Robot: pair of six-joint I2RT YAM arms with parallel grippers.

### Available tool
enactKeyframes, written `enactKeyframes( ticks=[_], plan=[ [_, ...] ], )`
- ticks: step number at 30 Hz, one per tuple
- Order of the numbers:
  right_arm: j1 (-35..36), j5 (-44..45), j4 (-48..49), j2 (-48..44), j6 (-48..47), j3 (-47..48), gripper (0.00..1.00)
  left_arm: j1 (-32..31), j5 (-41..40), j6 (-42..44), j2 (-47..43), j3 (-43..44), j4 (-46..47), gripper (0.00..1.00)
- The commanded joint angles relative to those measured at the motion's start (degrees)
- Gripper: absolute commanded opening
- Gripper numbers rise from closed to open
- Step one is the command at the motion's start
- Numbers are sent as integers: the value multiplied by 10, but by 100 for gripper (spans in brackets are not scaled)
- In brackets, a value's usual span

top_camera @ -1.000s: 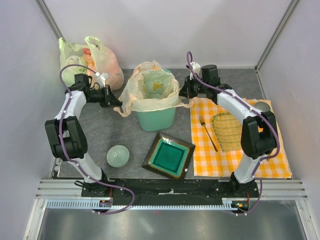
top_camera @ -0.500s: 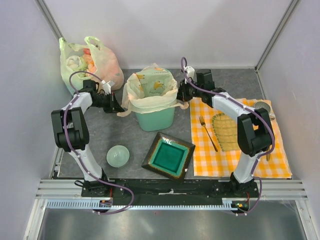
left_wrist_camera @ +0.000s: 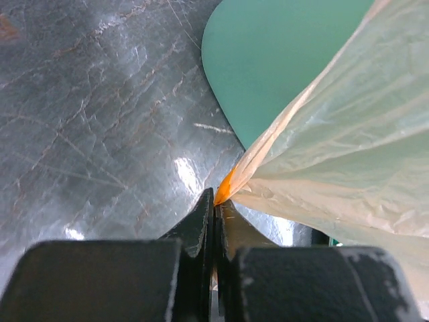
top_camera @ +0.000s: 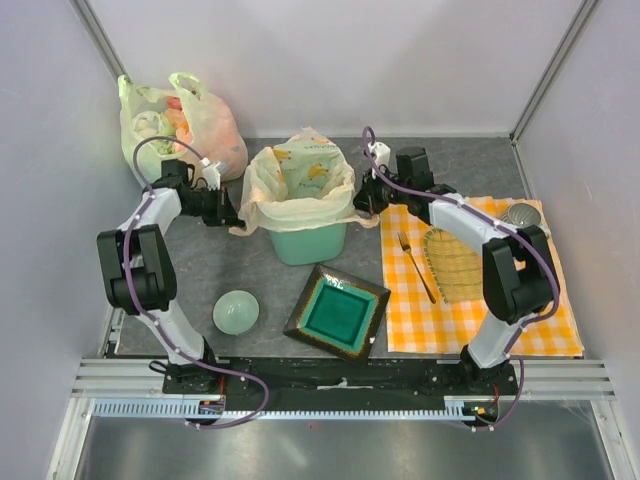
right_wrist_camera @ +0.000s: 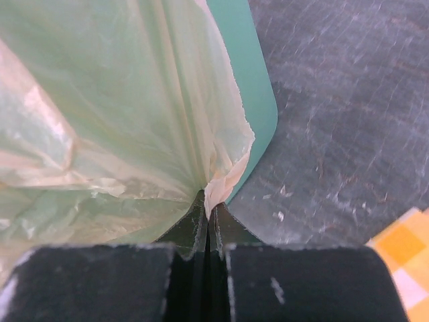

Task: Put the trash bags into the trash bin

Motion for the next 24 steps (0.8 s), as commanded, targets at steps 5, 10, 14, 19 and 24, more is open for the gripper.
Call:
enactKeyframes(
  ticks=[5,10,14,19,24],
  plan=[
    [-53,-7,-159,-68,-99,-11,0,38,-17,102,-88,-22,-44,2],
    [-68,-6,-160,-64,-129,-17,0,70,-50,130,-64,-19,-37,2],
    [-49,18,-117,-42,-104,-34,0,60,-76,114,-20,-3,-4,2],
    [-41,30,-76,9,-62,-12,0,29,-128,108,28,20,20,2],
    [-33,39,-65,44,-49,5,0,-13,-182,99,47,30,27,2]
  ],
)
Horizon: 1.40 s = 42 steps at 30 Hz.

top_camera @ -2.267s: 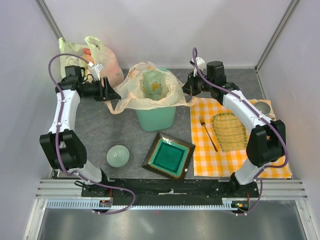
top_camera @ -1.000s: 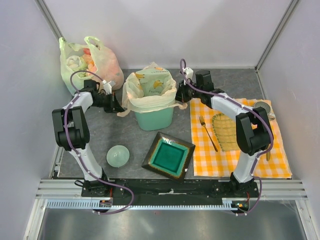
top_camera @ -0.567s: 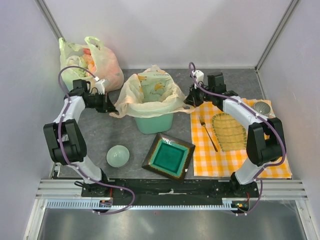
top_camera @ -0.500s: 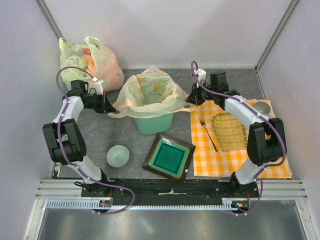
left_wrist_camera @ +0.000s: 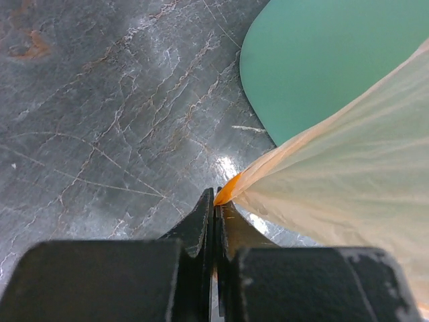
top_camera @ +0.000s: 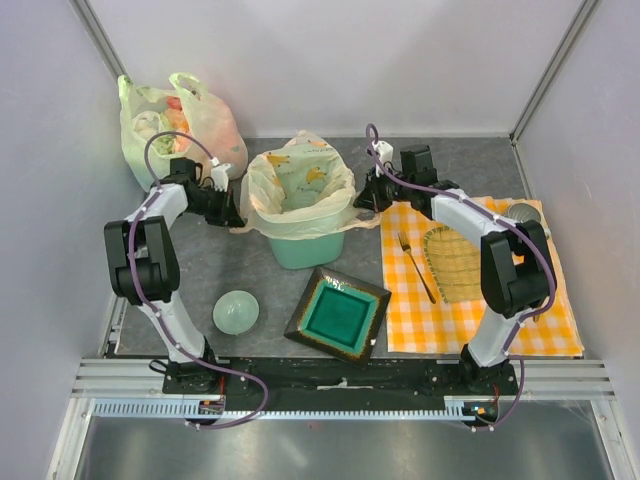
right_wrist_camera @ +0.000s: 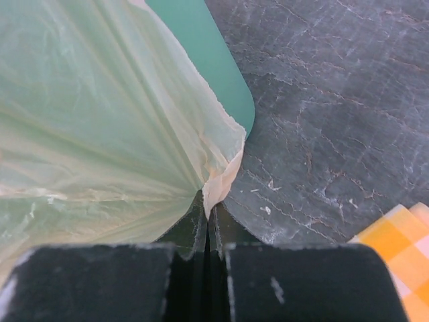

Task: Put the trash bags into the trash bin

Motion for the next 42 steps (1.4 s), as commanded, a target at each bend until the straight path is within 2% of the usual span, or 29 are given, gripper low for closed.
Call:
enactKeyframes(
  ticks=[1,5,9,10,11,12,14,15,20,24,27,30,32,33,34,36,37,38,40,42],
  plan=[
    [-3,64,-25,47,-10,-3,0,-11,-137,16,29,13,36,2],
    [-2,59,-38,67,-27,-17,0,-7,-176,22,37,-3,30,2],
    [-2,35,-42,45,-22,-16,0,3,-138,29,-9,-12,21,2],
    [-2,20,-49,39,-16,-11,0,4,-128,29,-20,-9,10,5],
    [-2,12,-53,32,-14,-2,11,5,-113,27,-35,4,4,11],
    [-2,7,-56,16,-12,2,17,5,-102,23,-59,13,-2,28],
    [-2,-1,-68,-1,-6,13,31,6,-84,16,-80,51,-31,43],
    [-3,-3,-72,-18,-5,15,34,7,-73,15,-89,67,-40,53],
    [-16,6,-82,-57,0,21,48,14,-50,13,-136,141,-85,69],
    [-35,10,-87,-59,17,44,56,16,-37,37,-153,155,-101,69],
    [-45,-1,-86,-66,32,65,63,22,15,28,-166,161,-71,69],
    [-50,0,-86,-66,46,99,71,21,74,-20,-134,232,-40,69],
    [-52,-5,-87,-68,65,121,78,9,84,-59,-91,343,-40,70],
    [-52,-13,-85,-71,71,128,80,4,90,-65,-42,388,-46,70],
    [-50,-27,-81,-74,85,135,82,-10,94,-79,-12,478,-59,70],
    [-39,-42,-70,-91,86,137,85,-26,95,-100,74,568,-72,72],
    [-31,-57,-71,-98,58,142,86,-41,99,-115,100,653,-91,73],
    [-11,-62,-73,-114,36,143,87,-50,101,-122,122,687,-95,75],
    [13,-73,-117,-125,-37,172,86,-73,97,-129,160,721,-87,76],
    [48,-80,-201,-119,-143,210,86,-94,101,-129,166,709,-73,77]
  ],
)
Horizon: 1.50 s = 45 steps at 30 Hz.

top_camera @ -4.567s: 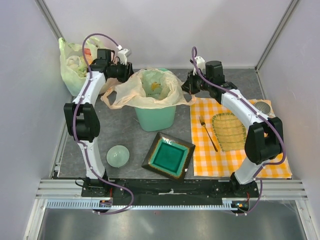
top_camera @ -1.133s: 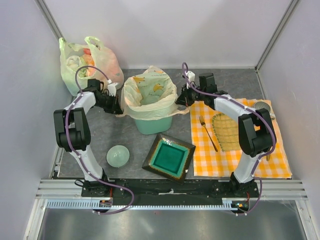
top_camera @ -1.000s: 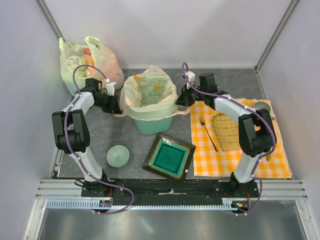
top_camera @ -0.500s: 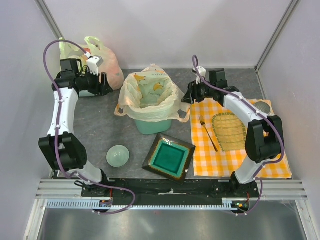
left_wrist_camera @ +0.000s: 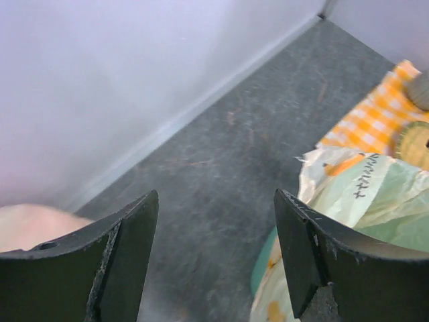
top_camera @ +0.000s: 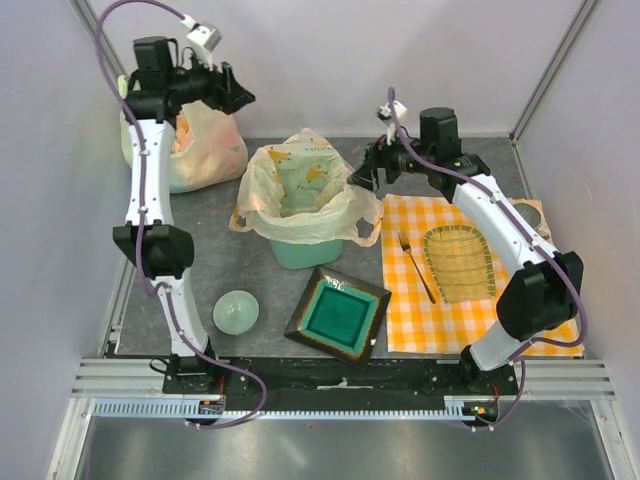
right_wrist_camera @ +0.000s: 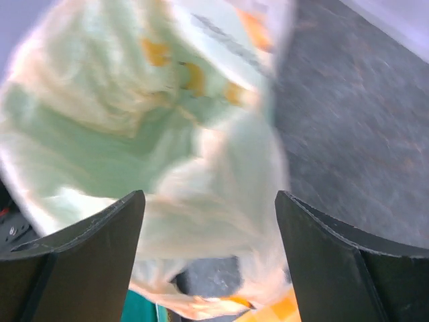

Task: Put the trash bags into the trash bin

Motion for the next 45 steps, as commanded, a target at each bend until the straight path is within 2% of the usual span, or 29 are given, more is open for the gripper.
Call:
enactKeyframes(
  ticks=[1,5,13,16,21,23,24,26,27,30,34,38,42,45],
  plan=[
    [68,-50,-102,-23,-180,113,86,-55,36,-47,36,2,-2,77],
    [127,-39,-193,10,-280,189,86,-64,43,-83,34,-49,58,75],
    [214,-34,-400,103,-420,336,85,-50,26,-109,24,-85,80,75],
    [248,-7,-466,116,-490,349,84,-45,24,-109,18,-93,81,75],
    [285,43,-480,121,-520,324,82,-45,23,-104,-3,-128,82,75],
    [295,64,-486,122,-533,315,74,-45,28,-104,-8,-135,84,74],
    [298,74,-489,123,-542,306,56,-45,31,-104,-11,-138,85,74],
    [305,91,-492,113,-572,290,38,-45,45,-101,-16,-138,85,73],
    [307,95,-492,106,-583,270,22,-45,51,-101,-17,-138,85,73],
    [313,122,-479,76,-626,226,1,-45,78,-106,-24,-139,75,73],
    [314,154,-457,39,-641,189,0,-39,128,-113,-53,-171,66,73],
    [314,163,-441,13,-657,150,0,-34,193,-156,-98,-236,109,73],
    [314,170,-421,-5,-664,110,0,-40,208,-192,-110,-266,118,73],
    [314,166,-415,-6,-664,107,0,-58,188,-194,-106,-274,118,73]
  ],
)
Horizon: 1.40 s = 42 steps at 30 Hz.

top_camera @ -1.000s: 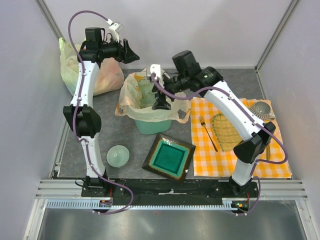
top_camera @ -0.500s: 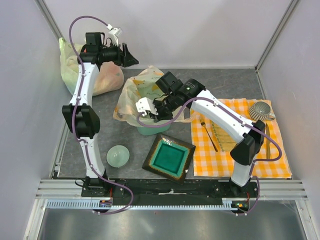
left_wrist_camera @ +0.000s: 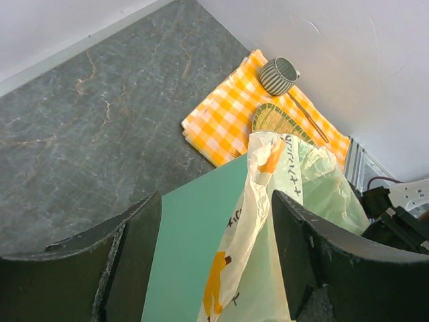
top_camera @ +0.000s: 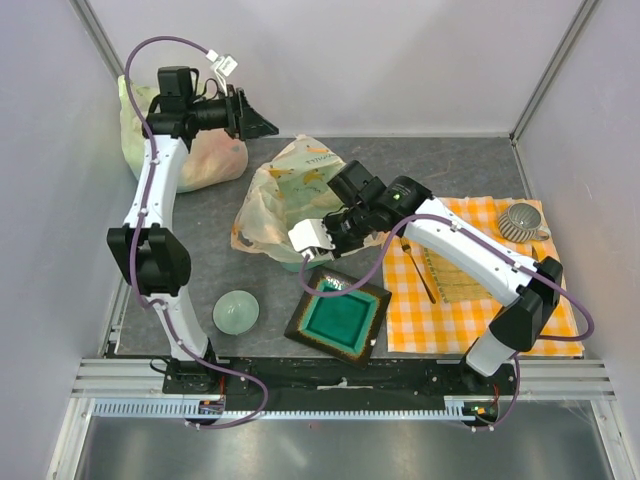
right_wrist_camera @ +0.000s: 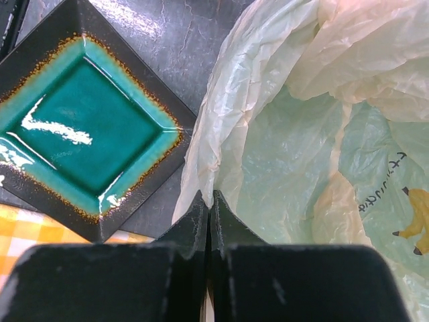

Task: Put the trash bags into the trash bin

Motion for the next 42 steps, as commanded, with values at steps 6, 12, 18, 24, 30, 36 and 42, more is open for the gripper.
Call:
enactKeyframes(
  ticks=[6,12,18,24,30,36,42],
  plan=[
    [0,9,7,-21,-22,-20,0,-61,-21,-59,24,26,22,71],
    [0,9,13,-29,-22,-29,0,-73,-31,-60,52,23,10,43],
    [-1,7,16,-29,-22,-33,0,-72,12,-76,69,12,38,14],
    [-3,1,20,-22,-15,-22,0,-72,35,-112,79,-44,107,2],
    [-5,-9,20,-18,-15,-18,0,-72,-8,-73,98,-96,112,2],
    [-7,-8,20,-16,-13,-11,0,-63,-14,-64,98,-126,128,2],
    [-6,-17,20,-19,-11,-18,0,-59,-53,-32,124,-110,67,2]
  ],
)
